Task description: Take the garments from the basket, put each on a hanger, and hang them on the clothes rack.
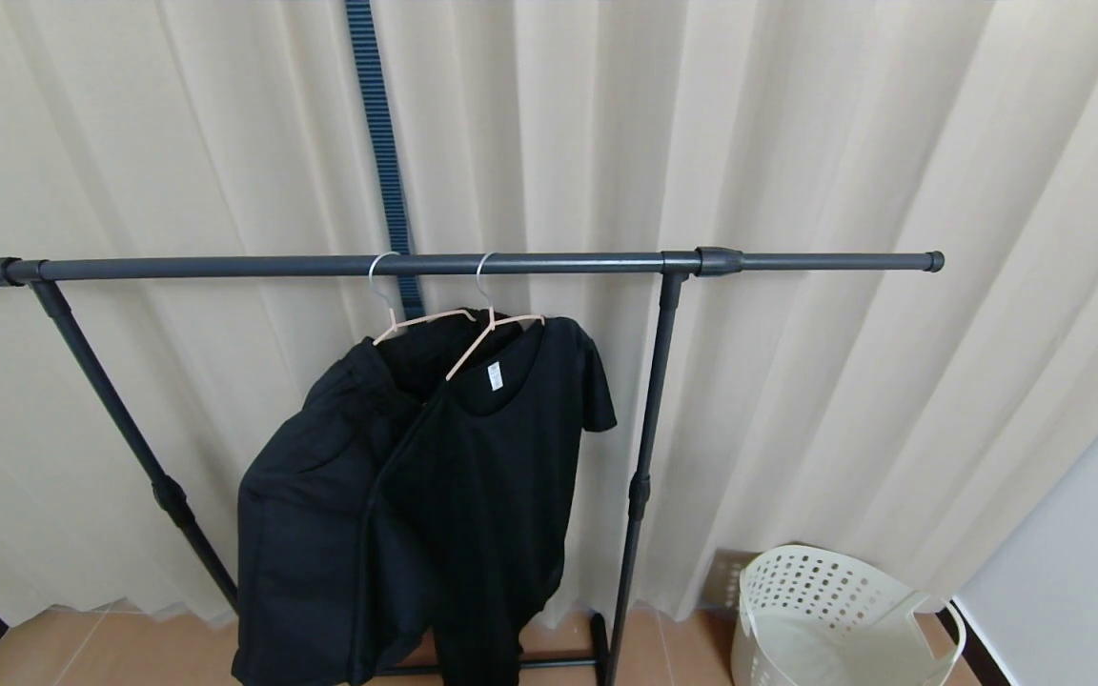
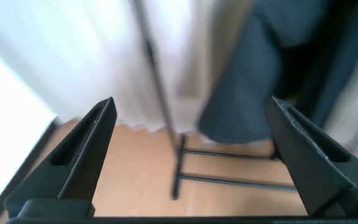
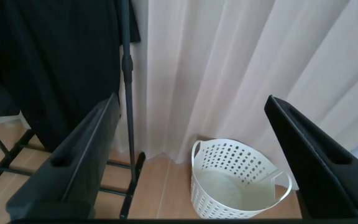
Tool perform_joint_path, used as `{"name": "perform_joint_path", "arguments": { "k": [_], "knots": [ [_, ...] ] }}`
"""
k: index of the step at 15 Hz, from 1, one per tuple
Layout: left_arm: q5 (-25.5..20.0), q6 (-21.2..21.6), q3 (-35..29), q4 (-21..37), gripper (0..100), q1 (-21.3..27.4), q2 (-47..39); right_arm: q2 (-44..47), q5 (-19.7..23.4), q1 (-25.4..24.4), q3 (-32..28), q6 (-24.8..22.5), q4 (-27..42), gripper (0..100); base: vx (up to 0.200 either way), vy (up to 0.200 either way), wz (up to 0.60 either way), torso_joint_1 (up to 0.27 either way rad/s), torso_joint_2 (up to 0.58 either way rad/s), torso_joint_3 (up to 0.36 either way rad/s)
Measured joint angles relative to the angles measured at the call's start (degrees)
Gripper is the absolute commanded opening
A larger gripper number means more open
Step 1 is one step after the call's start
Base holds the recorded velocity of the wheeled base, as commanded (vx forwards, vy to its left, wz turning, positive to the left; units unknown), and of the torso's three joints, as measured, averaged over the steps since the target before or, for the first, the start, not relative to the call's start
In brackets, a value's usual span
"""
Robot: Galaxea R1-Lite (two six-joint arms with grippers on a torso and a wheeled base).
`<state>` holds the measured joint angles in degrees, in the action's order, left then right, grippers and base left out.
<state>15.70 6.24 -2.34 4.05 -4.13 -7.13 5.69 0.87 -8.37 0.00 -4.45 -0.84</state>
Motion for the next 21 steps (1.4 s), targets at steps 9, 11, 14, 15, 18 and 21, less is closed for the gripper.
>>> {"name": "perform_joint_path", "arguments": {
  "k": [9,11,14,15,18,21],
  "knots": [
    [-13.4,-7.9,1.2,-1.5,100,7.0,1.9,0.0,-0.5,0.1,0.0,0.5,-0.1,100,0.000,0.000,0.00,0.000,0.00,0.000],
    [-12.3,-6.5,1.4,-1.5,100,6.7,2.2,0.0,-3.5,0.7,0.0,1.1,-3.0,100,0.000,0.000,0.00,0.000,0.00,0.000],
    [-10.9,-4.7,1.5,-1.5,100,4.6,5.1,-1.6,-3.9,5.4,0.0,0.5,-5.3,100,0.000,0.000,0.00,0.000,0.00,0.000],
    [-10.8,-4.9,1.5,-1.5,100,4.2,5.5,-2.8,-2.9,6.6,0.0,0.2,-5.6,100,0.000,0.000,0.00,0.000,0.00,0.000],
    [-10.7,-6.2,1.6,-1.5,100,3.9,6.3,-4.8,-2.0,8.0,0.0,1.7,-5.7,100,0.000,0.000,0.00,0.000,0.00,0.000],
    [-10.7,-7.0,1.6,-1.5,100,3.9,6.4,-5.4,-2.0,8.2,0.0,2.5,-5.8,100,0.000,0.000,0.00,0.000,0.00,0.000]
  ]
}}
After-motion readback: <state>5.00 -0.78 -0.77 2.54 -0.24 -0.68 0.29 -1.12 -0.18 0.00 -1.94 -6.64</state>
